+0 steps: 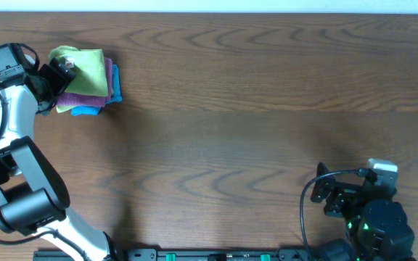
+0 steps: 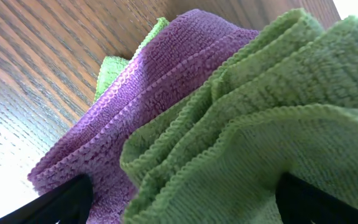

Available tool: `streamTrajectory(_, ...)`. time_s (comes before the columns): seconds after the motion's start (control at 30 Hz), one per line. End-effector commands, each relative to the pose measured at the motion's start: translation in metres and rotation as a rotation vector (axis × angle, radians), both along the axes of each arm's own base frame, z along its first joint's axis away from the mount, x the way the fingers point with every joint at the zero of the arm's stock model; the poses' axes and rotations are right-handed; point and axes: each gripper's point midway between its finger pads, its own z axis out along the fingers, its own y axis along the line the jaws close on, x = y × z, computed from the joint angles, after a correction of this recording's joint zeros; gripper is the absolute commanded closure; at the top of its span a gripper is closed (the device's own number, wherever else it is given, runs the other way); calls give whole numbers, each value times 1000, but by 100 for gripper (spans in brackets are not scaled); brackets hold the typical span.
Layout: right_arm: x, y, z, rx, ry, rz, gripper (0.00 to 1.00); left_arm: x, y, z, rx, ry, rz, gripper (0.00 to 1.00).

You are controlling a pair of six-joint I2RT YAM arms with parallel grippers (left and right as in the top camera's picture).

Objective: Fold the cloth
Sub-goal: 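Lower the green cloth onto the pink cloth stack and open the left gripper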

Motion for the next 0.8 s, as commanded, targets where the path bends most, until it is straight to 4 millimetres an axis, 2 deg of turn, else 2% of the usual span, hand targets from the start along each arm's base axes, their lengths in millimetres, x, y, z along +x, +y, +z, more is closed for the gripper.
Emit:
streamTrajectory(0.0, 0, -3, -2, 5, 3, -22, 1, 5, 3, 35, 30, -73, -9, 5)
streamTrajectory(0.23, 0, -3, -2, 5, 3, -22, 1, 0, 1, 66, 54, -124, -8, 5)
streamTrajectory(0.43, 0, -3, -2, 5, 3, -22, 1, -13, -3, 84, 61, -124, -5, 5)
streamTrajectory(0.53, 0, -3, -2, 5, 3, -22, 1, -21, -8, 98, 66, -137, -8, 5)
streamTrajectory(0.63, 0, -3, -2, 5, 3, -22, 1, -27, -21, 120, 63, -180, -59, 5)
streamTrajectory(0.77, 0, -3, -2, 5, 3, -22, 1, -38, -50, 161, 50, -280, -158, 5)
